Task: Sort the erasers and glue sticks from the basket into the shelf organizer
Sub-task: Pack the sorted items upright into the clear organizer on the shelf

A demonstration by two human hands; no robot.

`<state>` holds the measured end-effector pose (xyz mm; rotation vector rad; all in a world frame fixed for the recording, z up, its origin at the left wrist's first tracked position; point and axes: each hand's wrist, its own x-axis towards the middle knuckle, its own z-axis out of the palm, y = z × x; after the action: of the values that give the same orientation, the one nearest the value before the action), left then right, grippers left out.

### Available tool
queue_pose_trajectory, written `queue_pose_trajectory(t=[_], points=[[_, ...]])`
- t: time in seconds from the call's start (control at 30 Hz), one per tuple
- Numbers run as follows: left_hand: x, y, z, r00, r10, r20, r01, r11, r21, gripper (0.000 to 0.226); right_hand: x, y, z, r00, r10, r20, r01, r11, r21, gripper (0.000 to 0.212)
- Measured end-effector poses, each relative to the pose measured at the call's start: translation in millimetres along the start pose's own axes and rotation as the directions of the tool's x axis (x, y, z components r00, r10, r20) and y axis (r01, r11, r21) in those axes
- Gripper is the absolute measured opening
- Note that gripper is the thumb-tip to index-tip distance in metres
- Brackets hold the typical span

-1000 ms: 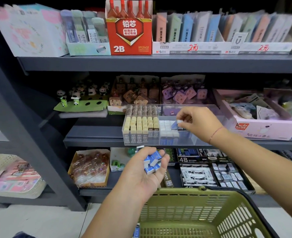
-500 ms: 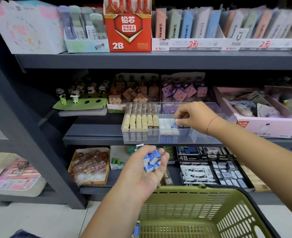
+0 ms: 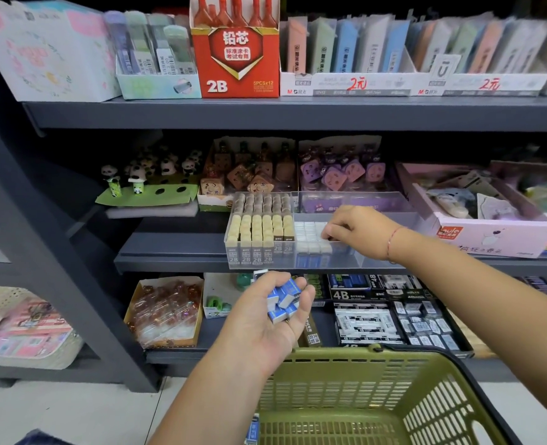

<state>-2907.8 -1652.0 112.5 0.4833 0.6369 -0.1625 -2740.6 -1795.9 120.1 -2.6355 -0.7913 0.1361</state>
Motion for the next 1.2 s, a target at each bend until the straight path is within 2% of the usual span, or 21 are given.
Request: queue_pose_trajectory(t=[0.17,0.27,0.33,0.43,0.63,0.8,0.9,1.0,1.13,1.2], points=[[-1,-1,0,1.0,0.008,0.018,-0.008,1.0,0.005,0.009,-2,-1,-2,0.998,0.02,0.064,-0.018,1.0,-0.021,0.042],[-2,0,0,0.998,0.001,0.056,-0.002,1.0,0.013,0.015,-18,-11,-1,0.987,-0.077,-0.141,0.077,0.997,-0.004,0.026],[-2,1,0,0.997,0.004,0.08,-0.006,1.0,0.023,0.014,-36,-27,3,0.963,-0.149,-0.223,0.185,0.971,0.15,0.013],[-2,2,-1,0.993,0.021,0.119,-0.024,0.999,0.028,0.014,-62,-51,12,0.97,-0.226,-0.096,0.245,0.894,0.375,0.016],[1,-1,-3,0.987,0.014,0.16,-0.035,0.991,0.129,0.02,-72,-60,15,0.966,-0.257,-0.007,0.232,0.859,0.456,0.038],[-3,-3,0,0.967,-0.02,0.256,-0.031,0.98,0.196,0.031,-70,-57,12,0.961,-0.268,0.068,0.188,0.815,0.549,0.035],[-2,-4,0,0.966,-0.016,0.258,-0.025,0.987,0.156,0.038,-71,-53,11,0.972,-0.234,0.025,0.179,0.805,0.565,0.039],[-1,-3,0,0.97,-0.011,0.244,-0.014,0.995,0.101,0.035,-72,-53,12,0.981,-0.178,-0.075,0.189,0.815,0.548,0.029],[0,-2,1,0.986,-0.007,0.167,-0.005,0.998,0.07,0.038,-67,-48,-1,0.973,-0.031,-0.23,0.193,0.655,0.73,0.018],[0,-2,1,0.989,0.001,0.145,-0.01,0.998,0.068,0.036,-54,-29,-14,0.941,0.068,-0.331,0.198,0.683,0.703,0.014]])
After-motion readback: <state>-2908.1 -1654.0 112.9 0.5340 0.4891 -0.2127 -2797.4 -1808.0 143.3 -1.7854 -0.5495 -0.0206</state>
